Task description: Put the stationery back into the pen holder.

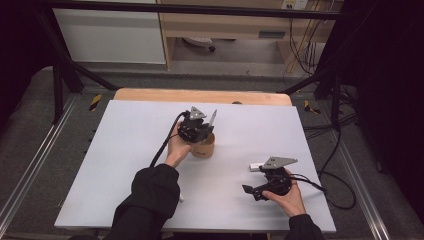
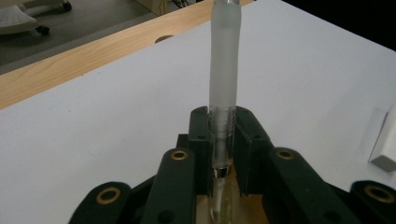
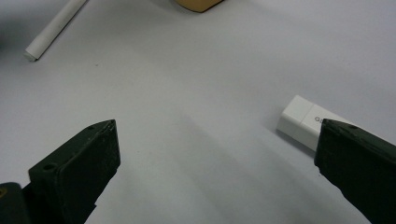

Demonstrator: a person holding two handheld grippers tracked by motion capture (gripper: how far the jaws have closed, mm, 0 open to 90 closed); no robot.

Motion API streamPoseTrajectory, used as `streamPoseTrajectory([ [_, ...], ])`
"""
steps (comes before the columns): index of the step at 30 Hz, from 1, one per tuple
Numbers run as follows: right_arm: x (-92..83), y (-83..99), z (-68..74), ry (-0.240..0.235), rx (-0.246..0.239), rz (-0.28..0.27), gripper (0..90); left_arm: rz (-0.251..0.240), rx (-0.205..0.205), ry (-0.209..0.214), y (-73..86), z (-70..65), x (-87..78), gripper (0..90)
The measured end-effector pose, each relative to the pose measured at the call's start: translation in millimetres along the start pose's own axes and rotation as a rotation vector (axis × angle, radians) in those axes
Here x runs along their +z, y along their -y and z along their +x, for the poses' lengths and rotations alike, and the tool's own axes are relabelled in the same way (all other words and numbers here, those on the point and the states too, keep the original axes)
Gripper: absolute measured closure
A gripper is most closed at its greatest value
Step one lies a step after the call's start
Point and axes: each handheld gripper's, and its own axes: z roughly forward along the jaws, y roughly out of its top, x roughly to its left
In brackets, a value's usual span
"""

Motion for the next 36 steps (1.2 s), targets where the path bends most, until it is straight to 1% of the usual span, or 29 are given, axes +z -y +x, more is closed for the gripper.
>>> streamPoseTrajectory([
  [3,0.1,0.1,0.1,0.000,0.001,0.001,0.8,0.014,-0.003,0.007,2.0,0.9,-0.3,77.2],
  [5,0.0,-0.1,-0.1,-0.001,0.001,0.003,0.8,0.017,0.007,0.011,2.2,0.3,-0.7,74.0],
  [9,-0.1,0.1,0.1,0.000,0.002,0.002,0.8,0.011,0.017,0.015,0.0,-1.1,-6.0,61.1],
  [10,-0.3,0.0,0.0,0.000,0.002,0.000,0.8,0.016,0.011,0.017,-0.9,-1.1,-8.6,56.2],
  [13,-1.9,-0.6,-0.6,0.001,0.004,-0.004,0.8,0.037,0.003,0.024,-2.6,-0.1,-20.2,42.4],
  [14,-2.2,-0.7,-0.7,0.003,0.003,-0.003,0.8,0.044,0.006,0.025,-2.4,-0.1,-24.5,38.6],
  [15,-2.5,-0.6,-0.7,0.003,0.002,-0.004,0.8,0.047,0.012,0.022,-2.3,-0.2,-29.5,35.8],
  [16,-2.6,-0.6,-0.8,0.003,0.001,-0.006,0.8,0.040,0.015,0.023,-1.7,-0.1,-34.7,34.4],
  [18,-2.7,-0.8,-0.9,0.005,0.004,-0.007,0.7,0.038,0.010,0.040,0.4,0.5,-44.6,30.9],
  [20,-2.9,-0.7,-1.0,0.005,0.000,-0.006,0.7,0.047,0.029,0.034,3.2,0.6,-54.3,27.0],
  [23,-2.9,-0.9,-1.4,0.009,0.000,-0.003,0.6,0.047,0.037,0.040,10.0,1.3,-67.1,19.5],
  [27,-2.7,-0.8,-1.3,0.011,-0.003,-0.004,0.6,0.051,0.048,0.036,22.2,2.1,-80.5,13.4],
  [31,-2.2,-1.0,-1.0,0.016,0.006,0.004,0.7,0.070,0.051,0.040,36.7,3.5,-89.7,9.3],
  [34,-2.2,-1.0,-1.1,0.023,0.006,0.010,1.4,0.079,0.042,0.043,48.5,4.5,-94.9,7.4],
  [36,-2.5,-1.2,-1.9,0.026,0.006,0.008,3.0,0.085,0.044,0.046,56.8,4.7,-97.9,7.2],
])
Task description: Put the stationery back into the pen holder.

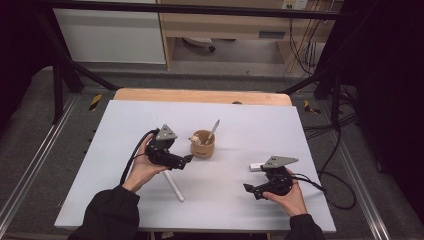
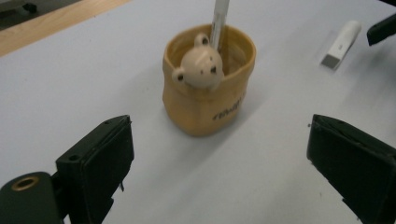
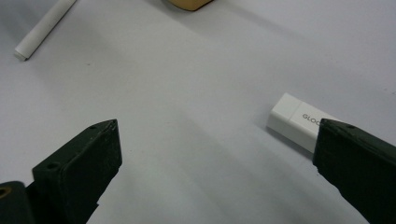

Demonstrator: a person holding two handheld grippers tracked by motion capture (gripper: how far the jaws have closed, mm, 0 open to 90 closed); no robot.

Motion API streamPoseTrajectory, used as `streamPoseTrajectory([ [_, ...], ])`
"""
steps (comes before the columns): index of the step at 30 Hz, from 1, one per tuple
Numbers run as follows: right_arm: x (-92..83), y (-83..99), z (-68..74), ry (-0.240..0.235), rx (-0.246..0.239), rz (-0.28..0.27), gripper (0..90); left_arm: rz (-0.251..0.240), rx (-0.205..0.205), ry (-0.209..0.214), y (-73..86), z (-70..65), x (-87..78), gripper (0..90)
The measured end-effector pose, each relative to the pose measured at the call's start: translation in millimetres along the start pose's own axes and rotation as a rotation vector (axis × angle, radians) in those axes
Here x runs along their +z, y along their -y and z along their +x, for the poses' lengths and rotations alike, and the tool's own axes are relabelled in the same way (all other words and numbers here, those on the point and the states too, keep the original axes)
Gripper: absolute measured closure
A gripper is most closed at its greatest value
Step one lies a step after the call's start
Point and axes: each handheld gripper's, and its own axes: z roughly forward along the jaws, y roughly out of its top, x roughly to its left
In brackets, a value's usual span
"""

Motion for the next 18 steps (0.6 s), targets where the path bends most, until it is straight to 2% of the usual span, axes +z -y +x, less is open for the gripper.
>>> streamPoseTrajectory([
  [4,-1.5,-0.6,-1.0,0.016,0.005,0.001,7.1,0.008,-0.001,0.006,17.4,-1.0,-4.3,6.7],
  [8,-4.5,-0.9,-4.4,0.034,0.029,-0.015,16.5,0.015,-0.001,0.002,34.6,-0.7,-9.8,6.7],
  [14,-13.8,-2.9,-12.9,0.101,0.048,-0.037,40.5,0.029,-0.015,-0.001,56.8,3.3,-17.7,7.0],
  [15,-14.5,-3.2,-14.7,0.113,0.040,-0.046,43.8,0.030,-0.018,-0.002,59.7,4.1,-18.8,7.1],
  [18,-15.7,-5.3,-20.4,0.157,0.046,-0.039,54.0,0.029,-0.025,-0.001,67.7,5.6,-21.5,7.2],
])
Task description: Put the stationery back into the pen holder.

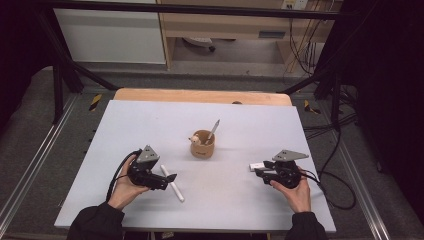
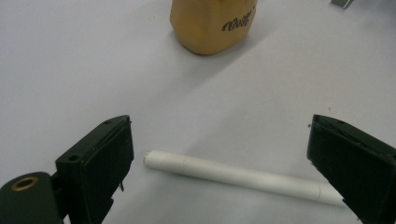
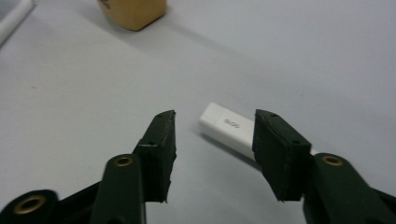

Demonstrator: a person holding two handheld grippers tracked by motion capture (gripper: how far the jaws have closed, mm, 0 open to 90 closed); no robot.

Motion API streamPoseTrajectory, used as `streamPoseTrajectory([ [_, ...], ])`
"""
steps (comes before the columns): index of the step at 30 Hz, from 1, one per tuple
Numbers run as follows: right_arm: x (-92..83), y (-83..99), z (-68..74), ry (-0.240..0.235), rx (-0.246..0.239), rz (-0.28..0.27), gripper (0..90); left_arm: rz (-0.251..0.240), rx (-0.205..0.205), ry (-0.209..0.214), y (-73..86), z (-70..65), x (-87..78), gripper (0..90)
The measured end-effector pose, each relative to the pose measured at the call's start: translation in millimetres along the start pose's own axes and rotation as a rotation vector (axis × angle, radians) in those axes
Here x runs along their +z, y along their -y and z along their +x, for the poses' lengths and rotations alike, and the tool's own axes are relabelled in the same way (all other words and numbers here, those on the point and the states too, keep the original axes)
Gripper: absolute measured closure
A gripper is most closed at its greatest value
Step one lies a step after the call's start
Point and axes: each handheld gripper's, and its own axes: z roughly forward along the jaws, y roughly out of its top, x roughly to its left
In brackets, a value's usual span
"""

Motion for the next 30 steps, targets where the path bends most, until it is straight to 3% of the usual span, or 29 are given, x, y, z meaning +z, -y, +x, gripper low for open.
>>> streamPoseTrajectory([
  [6,-0.7,-2.9,-16.0,0.077,0.047,0.009,75.0,-0.005,-0.001,0.003,9.5,1.5,-2.3,8.0],
  [9,0.0,-1.8,-26.5,0.114,0.094,0.023,83.4,0.001,0.006,0.006,12.3,1.2,-2.0,8.6],
  [16,3.8,4.8,-48.8,0.196,0.168,0.038,90.0,0.009,0.014,0.018,15.4,-0.1,-2.1,8.7],
  [21,8.4,11.2,-58.2,0.193,0.195,0.063,90.0,0.012,0.010,0.023,16.4,0.1,-1.4,8.6],
  [30,17.5,8.7,-49.2,0.162,0.150,0.068,90.0,0.022,0.015,0.027,17.1,-1.0,1.0,8.3],
])
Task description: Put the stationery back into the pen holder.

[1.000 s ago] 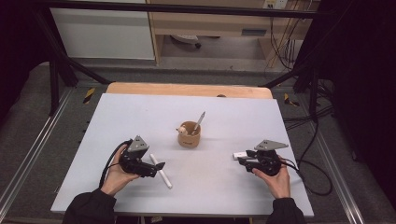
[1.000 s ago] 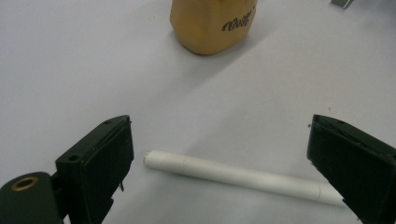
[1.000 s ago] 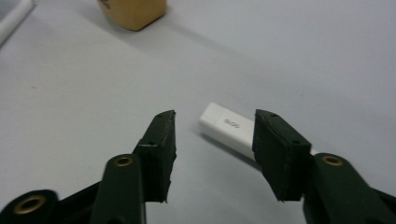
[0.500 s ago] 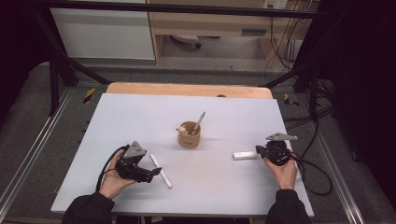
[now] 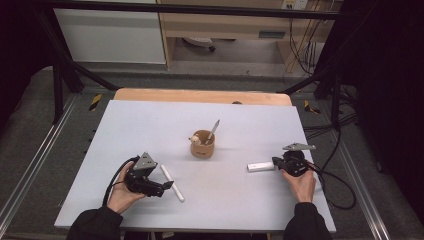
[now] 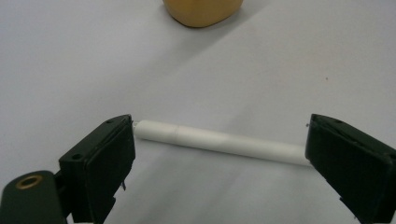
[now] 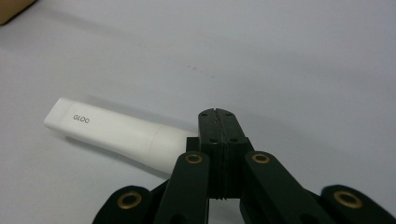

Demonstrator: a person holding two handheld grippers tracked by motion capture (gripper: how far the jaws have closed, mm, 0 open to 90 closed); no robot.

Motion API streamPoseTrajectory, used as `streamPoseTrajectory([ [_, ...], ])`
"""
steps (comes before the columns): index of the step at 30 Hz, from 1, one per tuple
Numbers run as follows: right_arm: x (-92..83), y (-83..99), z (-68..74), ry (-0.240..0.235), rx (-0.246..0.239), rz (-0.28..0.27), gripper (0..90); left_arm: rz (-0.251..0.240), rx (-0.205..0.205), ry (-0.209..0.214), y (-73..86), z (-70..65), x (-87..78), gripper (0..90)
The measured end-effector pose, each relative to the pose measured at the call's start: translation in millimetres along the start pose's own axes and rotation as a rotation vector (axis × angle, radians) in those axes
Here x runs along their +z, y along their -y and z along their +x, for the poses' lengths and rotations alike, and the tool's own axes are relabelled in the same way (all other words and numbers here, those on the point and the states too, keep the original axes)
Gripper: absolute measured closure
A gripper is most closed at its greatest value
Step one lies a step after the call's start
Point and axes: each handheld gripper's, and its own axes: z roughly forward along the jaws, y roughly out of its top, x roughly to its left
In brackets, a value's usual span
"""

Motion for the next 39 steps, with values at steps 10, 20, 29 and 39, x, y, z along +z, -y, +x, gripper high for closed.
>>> streamPoseTrajectory([
  [10,9.2,-4.2,29.4,-0.068,-0.025,-0.002,90.0,0.001,0.007,0.005,-0.8,-2.2,0.1,8.1],
  [20,17.4,-5.3,56.2,-0.116,-0.047,0.006,90.0,0.003,0.024,0.020,-3.1,-6.3,1.6,8.8],
  [29,18.7,-5.8,68.1,-0.150,-0.050,0.010,90.0,0.006,0.031,0.033,-5.9,-11.7,5.1,9.2],
  [39,-8.0,-3.3,56.4,-0.196,-0.091,-0.061,70.1,0.003,0.029,0.070,-15.5,-20.0,10.4,13.2],
])
